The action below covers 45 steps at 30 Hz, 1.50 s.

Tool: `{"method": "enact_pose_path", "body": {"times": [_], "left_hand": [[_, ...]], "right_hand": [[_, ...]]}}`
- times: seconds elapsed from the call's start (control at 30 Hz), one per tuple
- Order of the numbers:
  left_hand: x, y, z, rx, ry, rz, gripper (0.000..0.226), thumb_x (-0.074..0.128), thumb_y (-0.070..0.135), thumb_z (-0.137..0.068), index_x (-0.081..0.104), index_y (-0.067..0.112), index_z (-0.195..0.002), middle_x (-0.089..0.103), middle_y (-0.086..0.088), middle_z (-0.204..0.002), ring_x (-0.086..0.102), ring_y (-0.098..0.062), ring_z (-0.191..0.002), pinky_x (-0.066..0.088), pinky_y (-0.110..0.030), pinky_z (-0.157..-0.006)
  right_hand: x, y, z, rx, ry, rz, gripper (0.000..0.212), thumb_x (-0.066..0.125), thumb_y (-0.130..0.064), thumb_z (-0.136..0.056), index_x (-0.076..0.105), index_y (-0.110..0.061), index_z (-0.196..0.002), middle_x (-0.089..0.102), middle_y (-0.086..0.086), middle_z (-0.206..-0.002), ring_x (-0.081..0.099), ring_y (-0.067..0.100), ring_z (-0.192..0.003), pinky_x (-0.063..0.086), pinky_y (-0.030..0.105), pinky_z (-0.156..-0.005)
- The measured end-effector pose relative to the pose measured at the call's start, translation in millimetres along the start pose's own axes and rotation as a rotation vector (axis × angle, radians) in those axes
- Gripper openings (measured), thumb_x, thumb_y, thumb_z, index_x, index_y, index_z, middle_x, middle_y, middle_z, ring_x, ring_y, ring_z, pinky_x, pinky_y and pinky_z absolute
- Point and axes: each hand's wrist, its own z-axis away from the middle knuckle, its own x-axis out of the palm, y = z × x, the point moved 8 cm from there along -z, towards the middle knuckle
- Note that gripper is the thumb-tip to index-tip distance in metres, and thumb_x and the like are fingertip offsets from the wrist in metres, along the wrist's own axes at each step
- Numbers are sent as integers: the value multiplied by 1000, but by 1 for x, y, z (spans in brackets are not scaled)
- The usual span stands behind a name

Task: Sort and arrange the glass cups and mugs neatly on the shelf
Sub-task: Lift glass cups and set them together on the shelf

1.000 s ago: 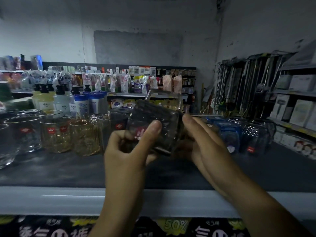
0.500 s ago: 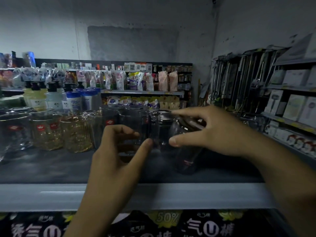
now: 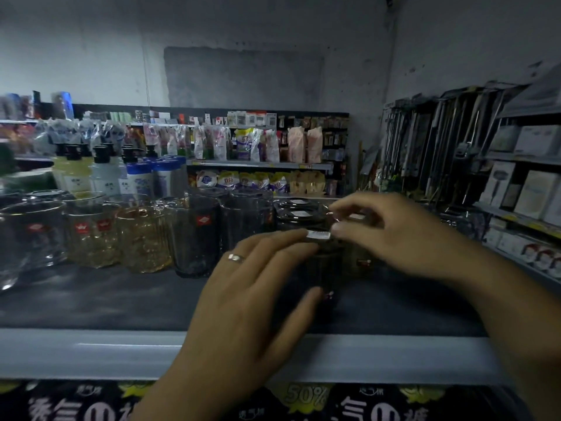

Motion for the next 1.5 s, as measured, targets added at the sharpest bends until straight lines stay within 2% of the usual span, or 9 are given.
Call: {"method": "enact_pose_path", "body": {"times": [0.13,0.3,0.4,0.5,0.77,1.1,1.23,1.37,1.5], "left_hand": [[22,3,-9,45,-110,-196,49,64,48,-94,60,27,-138,57,9,-143,55,-22,-127,52,-43,-93],[25,-9,-12,19,-66,-213,50,71,28,-85,63,20,-134,62,5,-136,58,-27,-117,54,-43,-89],[27,-13,-13,8,-61,-192,49,73,20,-86,64,16,-134,62,2,-136,57,-29,-117,52,-43,-94],[28,-16,-12,-8,-69,-168,52,76,18,-85,62,15,-136,61,2,-138,55,-29,-119,49,-38,-98],[29,-19,-8,-30,-47,-104,53,77,19,-87,62,16,-138,59,5,-139,53,-25,-121,43,-30,-103],[31,-17,-7,-21,-50,-84,52,77,17,-89,61,14,-138,59,4,-140,52,-26,-123,44,-32,-103],[29,-16,-8,-19,-56,-76,49,73,23,-91,61,15,-138,59,5,-140,53,-25,-124,47,-37,-103],[24,-9,-20,-29,-63,-95,44,63,36,-95,61,17,-135,60,3,-135,55,-23,-123,49,-40,-99],[41,-1,-54,-26,-184,-199,49,50,48,-95,58,21,-135,60,2,-131,57,-24,-115,50,-44,-93]], "right_hand": [[9,16,-32,-135,121,204,29,61,-16,-97,70,-28,-122,66,-7,-125,60,9,-112,43,23,-92],[33,26,-44,-214,29,261,48,51,3,-93,69,-21,-131,65,-2,-135,57,15,-125,42,31,-109],[34,29,-44,-216,47,249,60,46,9,-88,65,-25,-133,62,-4,-137,56,16,-125,46,42,-107],[45,26,-42,-243,22,293,67,45,8,-90,54,-29,-144,53,-8,-138,51,18,-126,45,42,-105],[48,23,-37,-254,37,315,54,46,0,-99,55,-28,-144,50,-11,-134,46,13,-124,43,35,-102],[51,26,-35,-260,23,308,63,45,7,-95,52,-28,-147,49,-11,-139,44,13,-129,41,35,-106],[20,35,-28,-243,158,173,45,53,-9,-101,56,-21,-144,54,-8,-134,51,6,-119,43,30,-105],[-12,62,-1,-131,203,273,45,60,-35,-97,57,-24,-140,56,-13,-128,51,2,-113,40,22,-95],[-4,75,13,-173,161,294,42,65,-32,-95,61,-26,-136,60,-11,-129,55,7,-116,46,31,-102]]}}
